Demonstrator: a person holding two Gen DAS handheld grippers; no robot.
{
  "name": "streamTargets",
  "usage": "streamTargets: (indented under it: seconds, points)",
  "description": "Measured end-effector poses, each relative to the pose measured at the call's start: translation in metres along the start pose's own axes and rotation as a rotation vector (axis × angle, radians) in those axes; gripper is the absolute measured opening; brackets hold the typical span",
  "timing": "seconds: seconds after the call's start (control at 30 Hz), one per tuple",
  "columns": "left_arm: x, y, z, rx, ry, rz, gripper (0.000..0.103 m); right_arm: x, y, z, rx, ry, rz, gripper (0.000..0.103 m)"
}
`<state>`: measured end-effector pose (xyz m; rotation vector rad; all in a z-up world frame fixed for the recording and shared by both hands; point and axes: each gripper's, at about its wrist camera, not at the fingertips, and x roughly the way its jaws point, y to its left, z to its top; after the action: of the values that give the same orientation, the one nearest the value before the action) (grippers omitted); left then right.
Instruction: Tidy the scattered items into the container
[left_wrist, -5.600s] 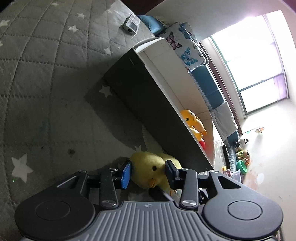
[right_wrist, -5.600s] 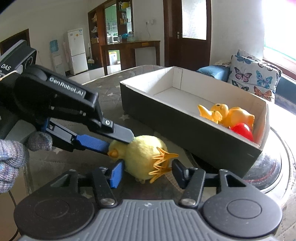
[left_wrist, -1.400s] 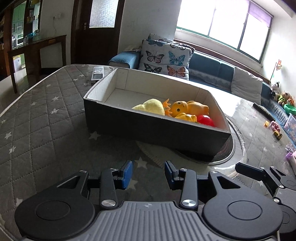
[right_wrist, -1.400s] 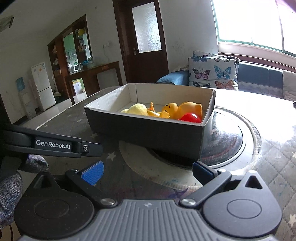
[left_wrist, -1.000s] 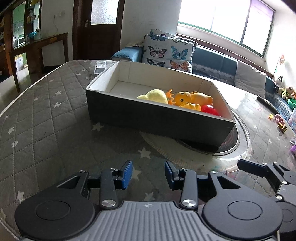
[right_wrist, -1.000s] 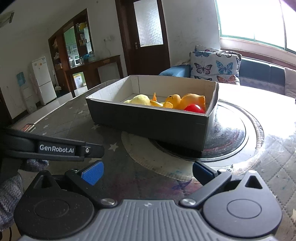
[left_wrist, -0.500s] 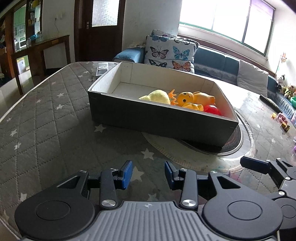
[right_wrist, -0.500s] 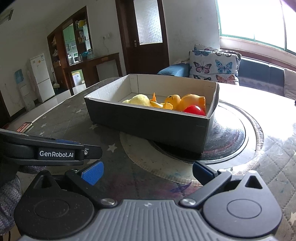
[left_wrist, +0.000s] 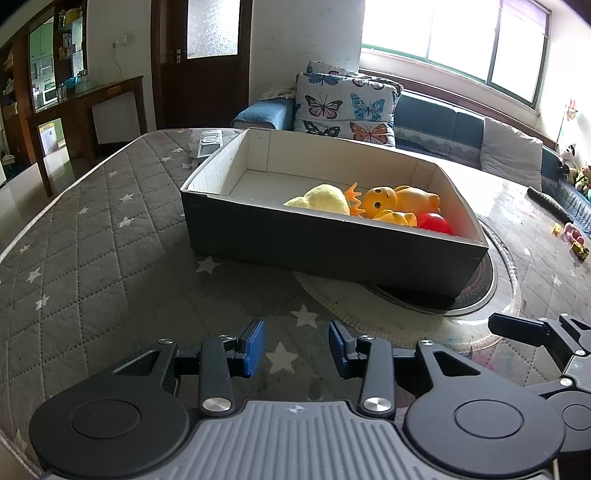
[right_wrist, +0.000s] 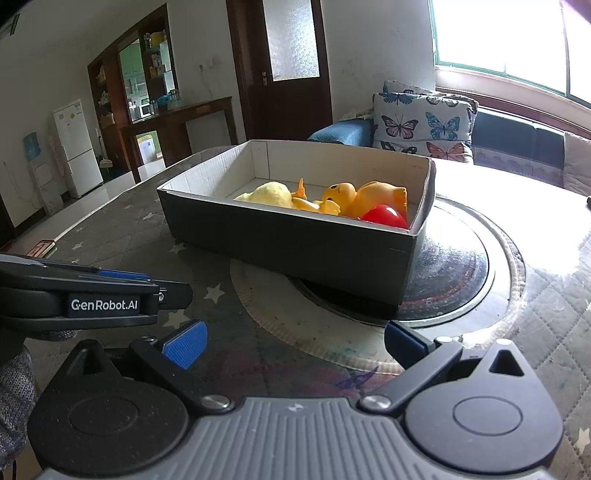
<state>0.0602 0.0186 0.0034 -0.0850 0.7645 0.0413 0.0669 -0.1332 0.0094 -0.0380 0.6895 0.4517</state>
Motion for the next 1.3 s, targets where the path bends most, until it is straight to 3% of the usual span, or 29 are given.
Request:
streamTargets:
  seconds: [1.3]
  points:
    - [0.028,-0.003,0.028,0.056,0.002,0.019,0.041,0.033,-0.009,0.02,0.024,0.04,-0.019,0.103]
